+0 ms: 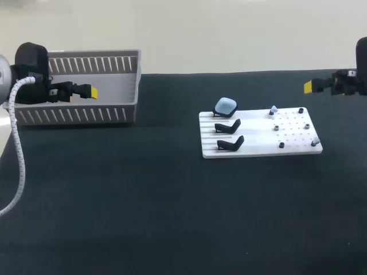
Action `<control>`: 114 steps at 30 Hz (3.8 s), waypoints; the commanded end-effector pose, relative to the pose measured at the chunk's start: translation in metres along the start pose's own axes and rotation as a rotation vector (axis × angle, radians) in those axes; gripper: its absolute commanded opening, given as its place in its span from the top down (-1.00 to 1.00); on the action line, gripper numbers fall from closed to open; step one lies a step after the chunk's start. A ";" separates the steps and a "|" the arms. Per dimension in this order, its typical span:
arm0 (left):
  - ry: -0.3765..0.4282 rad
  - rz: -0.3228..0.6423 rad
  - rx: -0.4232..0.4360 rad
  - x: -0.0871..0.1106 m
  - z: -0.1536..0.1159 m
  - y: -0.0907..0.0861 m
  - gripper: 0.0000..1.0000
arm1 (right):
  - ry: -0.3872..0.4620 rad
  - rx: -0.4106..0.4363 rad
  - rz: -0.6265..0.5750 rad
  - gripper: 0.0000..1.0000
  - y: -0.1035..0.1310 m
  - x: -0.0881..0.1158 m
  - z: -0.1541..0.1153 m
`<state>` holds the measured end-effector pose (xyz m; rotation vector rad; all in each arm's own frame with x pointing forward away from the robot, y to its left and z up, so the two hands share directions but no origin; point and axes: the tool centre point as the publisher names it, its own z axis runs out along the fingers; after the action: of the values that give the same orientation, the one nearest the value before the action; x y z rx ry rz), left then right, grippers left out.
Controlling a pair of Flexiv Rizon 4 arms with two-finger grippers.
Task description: Pick up each earbud case from the left stands, insert the matching earbuds, close the lid, and place the case in the box.
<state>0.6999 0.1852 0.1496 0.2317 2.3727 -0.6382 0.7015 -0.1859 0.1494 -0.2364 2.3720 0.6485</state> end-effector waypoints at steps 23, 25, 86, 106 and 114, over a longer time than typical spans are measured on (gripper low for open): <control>0.014 0.183 0.250 -0.007 0.007 -0.023 -1.00 | 0.000 0.002 0.000 -1.00 0.000 0.000 0.000; 0.007 0.255 0.284 -0.008 0.009 -0.030 -1.00 | 0.000 0.002 0.000 -1.00 0.000 0.000 0.000; 0.098 0.996 0.724 -0.026 0.121 -0.142 -1.00 | 0.000 0.002 0.000 -1.00 0.000 0.000 0.000; 0.069 1.035 0.819 -0.009 0.185 -0.160 -1.00 | 0.000 0.002 0.000 -1.00 0.000 0.000 0.000; 0.063 1.019 0.832 -0.004 0.203 -0.166 -1.00 | 0.000 0.002 0.000 -1.00 0.000 0.000 0.000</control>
<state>0.7560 -0.0553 0.0881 1.6697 1.5588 -1.0015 0.7016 -0.1858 0.1494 -0.2365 2.3722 0.6485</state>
